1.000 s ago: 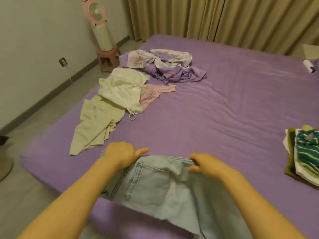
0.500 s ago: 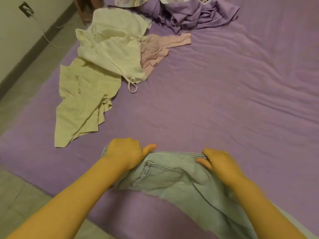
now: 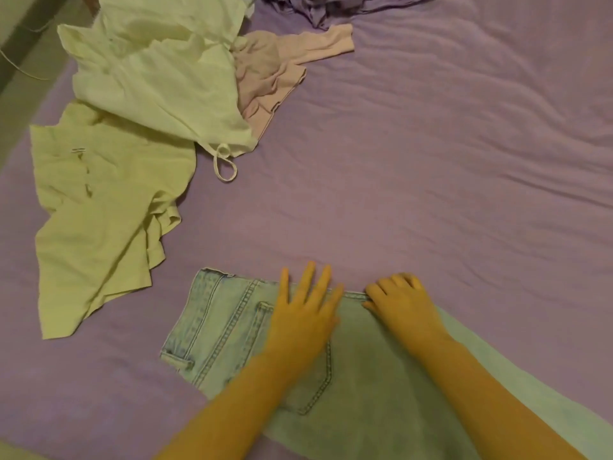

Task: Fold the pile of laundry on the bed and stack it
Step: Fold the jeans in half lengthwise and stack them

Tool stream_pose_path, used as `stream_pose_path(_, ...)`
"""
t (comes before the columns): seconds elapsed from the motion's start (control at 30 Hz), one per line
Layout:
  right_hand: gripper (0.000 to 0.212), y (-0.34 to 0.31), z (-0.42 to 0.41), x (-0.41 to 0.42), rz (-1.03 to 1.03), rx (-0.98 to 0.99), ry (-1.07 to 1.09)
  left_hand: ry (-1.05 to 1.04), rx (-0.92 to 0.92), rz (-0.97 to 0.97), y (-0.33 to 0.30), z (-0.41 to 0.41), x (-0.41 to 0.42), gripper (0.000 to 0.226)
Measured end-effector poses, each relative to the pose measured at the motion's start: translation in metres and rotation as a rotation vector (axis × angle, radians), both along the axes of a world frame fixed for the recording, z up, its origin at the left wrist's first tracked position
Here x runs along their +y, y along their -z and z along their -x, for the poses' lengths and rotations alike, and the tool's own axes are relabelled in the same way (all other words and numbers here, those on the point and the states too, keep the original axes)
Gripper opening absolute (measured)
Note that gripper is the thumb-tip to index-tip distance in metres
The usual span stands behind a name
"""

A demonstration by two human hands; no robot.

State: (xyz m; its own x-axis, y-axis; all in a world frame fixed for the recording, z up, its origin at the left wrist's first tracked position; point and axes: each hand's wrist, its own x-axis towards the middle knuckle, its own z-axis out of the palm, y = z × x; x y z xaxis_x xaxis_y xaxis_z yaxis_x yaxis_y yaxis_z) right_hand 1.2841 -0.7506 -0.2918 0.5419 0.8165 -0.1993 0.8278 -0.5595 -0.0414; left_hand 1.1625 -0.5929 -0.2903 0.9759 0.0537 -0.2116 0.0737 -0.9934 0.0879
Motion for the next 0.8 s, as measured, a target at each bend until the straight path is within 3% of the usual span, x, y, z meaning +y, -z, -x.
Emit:
stream_pose_path(0.1, 0.021, 0.007, -0.004, -0.006, -0.089, -0.105, -0.015, 0.091, 0.051, 0.069, 0.021, 0.013, -0.032, 0.065)
stream_pose_path(0.2, 0.025, 0.010, -0.008, -0.001, -0.052, -0.084, 0.017, 0.116, 0.107, 0.074, 0.042, 0.021, -0.028, 0.067)
stream_pose_path(0.37, 0.053, 0.005, 0.000, -0.006, -0.044, 0.040, 0.224, 0.126, 0.230, 0.048, 0.038, 0.017, -0.025, 0.069)
stream_pose_path(0.57, 0.076, -0.015, 0.017, -0.093, 0.017, 0.197, 0.440, 0.033, 0.367, 0.044, 0.014, 0.002, -0.050, 0.070)
stream_pose_path(0.67, 0.072, -0.019, 0.030, -0.134, 0.070, 0.323, 0.557, -0.005, 0.343, 0.120, -0.002, -0.019, -0.081, 0.067)
stream_pose_path(0.73, 0.066, -0.020, 0.036, -0.155, 0.023, 0.328, 0.571, 0.023, 0.300, 0.152, -0.011, -0.035, -0.107, 0.067)
stream_pose_path(0.8, 0.074, -0.021, 0.039, -0.173, -0.027, 0.288, 0.548, 0.071, 0.278, 0.135, -0.016, -0.049, -0.132, 0.064)
